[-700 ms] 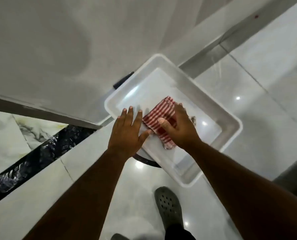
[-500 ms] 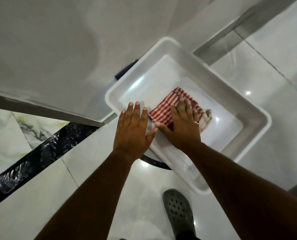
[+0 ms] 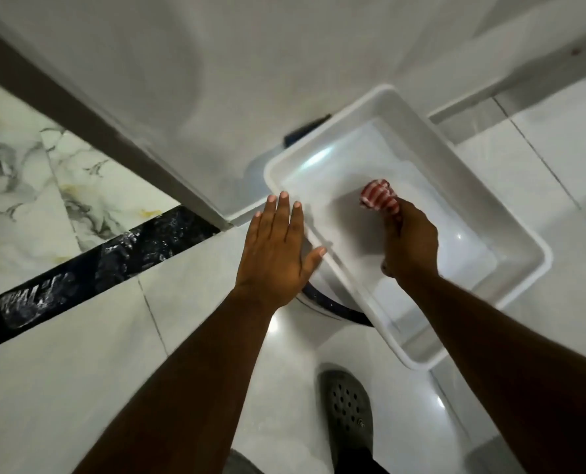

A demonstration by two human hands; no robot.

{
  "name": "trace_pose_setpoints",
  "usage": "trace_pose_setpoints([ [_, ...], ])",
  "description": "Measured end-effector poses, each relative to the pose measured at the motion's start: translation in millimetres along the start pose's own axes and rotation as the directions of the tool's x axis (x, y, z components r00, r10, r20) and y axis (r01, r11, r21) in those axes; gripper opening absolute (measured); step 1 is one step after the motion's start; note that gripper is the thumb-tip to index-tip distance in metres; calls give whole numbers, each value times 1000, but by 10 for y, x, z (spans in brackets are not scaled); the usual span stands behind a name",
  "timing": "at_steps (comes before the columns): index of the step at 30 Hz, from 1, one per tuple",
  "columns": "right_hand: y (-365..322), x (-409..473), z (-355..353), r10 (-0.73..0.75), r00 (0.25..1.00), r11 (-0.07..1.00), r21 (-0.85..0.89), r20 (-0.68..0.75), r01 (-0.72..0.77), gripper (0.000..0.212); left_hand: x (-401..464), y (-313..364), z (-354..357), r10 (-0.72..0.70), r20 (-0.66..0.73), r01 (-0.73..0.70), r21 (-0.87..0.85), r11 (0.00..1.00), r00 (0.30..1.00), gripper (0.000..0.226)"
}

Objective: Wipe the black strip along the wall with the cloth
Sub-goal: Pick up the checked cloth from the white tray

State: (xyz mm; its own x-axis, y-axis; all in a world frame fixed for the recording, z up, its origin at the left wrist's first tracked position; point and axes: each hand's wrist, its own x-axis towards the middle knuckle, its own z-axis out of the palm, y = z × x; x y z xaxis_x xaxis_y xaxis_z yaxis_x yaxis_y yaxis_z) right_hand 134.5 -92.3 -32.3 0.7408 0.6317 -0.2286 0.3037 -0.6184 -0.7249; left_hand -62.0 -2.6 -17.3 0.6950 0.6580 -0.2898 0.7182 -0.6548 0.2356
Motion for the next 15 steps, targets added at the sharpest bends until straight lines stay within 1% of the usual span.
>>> trace_pose_setpoints([
  [2,-281,-108,-74,-15,1000,1000,20,0,15,30,-191,-202,-130,-63,12,63,-1,998,998,90],
  [3,-445,-180,-67,-48,999,999,26,4,48,29,-318,-343,-205,-98,7,98,8,995,995,90],
  [5,-802,-369,-10,-103,995,994,44,11,102,18,-589,-646,-359,-162,-28,163,17,987,986,88],
  [6,-994,-464,37,-118,993,992,54,9,117,16,-733,-808,-442,-191,-48,192,14,981,980,88],
  [9,-1524,-791,207,-178,984,982,69,9,177,21,-1165,-1270,-677,-268,-88,268,-15,963,959,90],
  [15,-2342,-1485,873,-262,959,959,136,104,248,27,-1921,-2268,-1059,-405,-117,403,-41,914,907,101],
])
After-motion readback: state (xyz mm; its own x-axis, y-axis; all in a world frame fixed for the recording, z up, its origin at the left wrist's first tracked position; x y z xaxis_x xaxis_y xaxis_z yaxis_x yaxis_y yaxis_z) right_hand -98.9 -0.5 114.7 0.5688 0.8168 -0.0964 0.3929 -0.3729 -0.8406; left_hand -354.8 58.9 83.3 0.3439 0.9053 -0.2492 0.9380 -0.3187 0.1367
